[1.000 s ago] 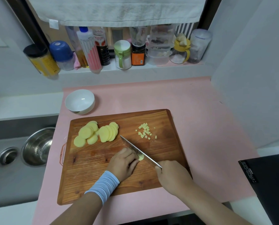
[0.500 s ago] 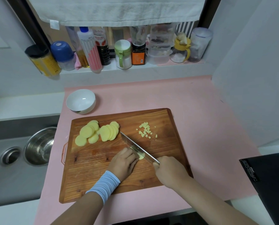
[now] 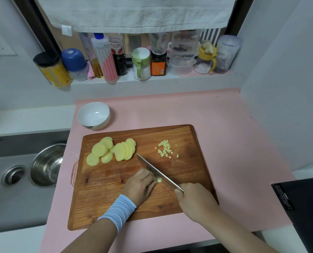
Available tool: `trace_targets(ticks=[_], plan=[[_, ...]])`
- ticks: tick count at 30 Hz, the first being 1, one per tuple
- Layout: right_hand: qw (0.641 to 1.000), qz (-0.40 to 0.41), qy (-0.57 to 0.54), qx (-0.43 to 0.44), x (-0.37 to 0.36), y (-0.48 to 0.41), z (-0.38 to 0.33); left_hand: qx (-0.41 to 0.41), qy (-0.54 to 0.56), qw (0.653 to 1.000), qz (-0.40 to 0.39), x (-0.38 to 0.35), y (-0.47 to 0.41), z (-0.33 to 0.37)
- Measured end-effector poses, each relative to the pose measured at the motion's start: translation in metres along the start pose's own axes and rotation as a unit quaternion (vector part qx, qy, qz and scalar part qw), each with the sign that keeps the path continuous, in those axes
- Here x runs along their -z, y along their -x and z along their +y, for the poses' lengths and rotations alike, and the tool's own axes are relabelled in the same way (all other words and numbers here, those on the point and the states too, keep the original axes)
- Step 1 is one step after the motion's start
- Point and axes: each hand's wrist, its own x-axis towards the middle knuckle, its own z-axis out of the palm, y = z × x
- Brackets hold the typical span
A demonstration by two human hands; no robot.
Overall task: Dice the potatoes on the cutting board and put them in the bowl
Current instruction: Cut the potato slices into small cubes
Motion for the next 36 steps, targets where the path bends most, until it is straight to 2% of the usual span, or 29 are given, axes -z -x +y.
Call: trace_targets(ticks=[18, 23, 24, 26, 28, 30, 32, 33, 34, 36], plan=[[0.999, -0.034, 0.002, -0.019, -0.004, -0.021, -0.011, 0.003, 0.007, 1.000, 0.008, 0.000, 0.000, 0.000], [0.999, -0.027, -0.014, -0.008, 0.010, -0.020, -0.009, 0.004, 0.034, 0.999, -0.036, 0.011, -0.005, -0.004], [1.000, -0.020, -0.018, -0.003, 0.014, -0.018, -0.007, 0.015, 0.039, 0.999, -0.033, 0.017, -0.007, -0.006], [1.000, 0.000, -0.005, 0.015, 0.022, -0.014, -0.004, 0.092, 0.045, 0.994, 0.030, 0.036, -0.015, -0.009], [0.997, 0.031, 0.034, 0.054, 0.029, -0.011, 0.001, 0.226, 0.066, 0.964, 0.125, 0.062, -0.032, -0.016], [0.989, 0.064, 0.080, 0.106, 0.034, -0.012, 0.006, 0.321, 0.121, 0.928, 0.148, 0.089, -0.053, -0.026], [0.971, 0.103, 0.135, 0.165, 0.034, -0.015, 0.012, 0.334, 0.156, 0.926, 0.084, 0.107, -0.074, -0.030], [0.961, 0.121, 0.158, 0.194, 0.033, -0.016, 0.014, 0.325, 0.167, 0.930, 0.023, 0.113, -0.083, -0.029], [0.950, 0.133, 0.176, 0.219, 0.032, -0.018, 0.015, 0.318, 0.176, 0.930, -0.062, 0.116, -0.092, -0.026], [0.924, 0.162, 0.213, 0.274, 0.032, -0.021, 0.016, 0.312, 0.159, 0.896, -0.272, 0.112, -0.105, -0.017]])
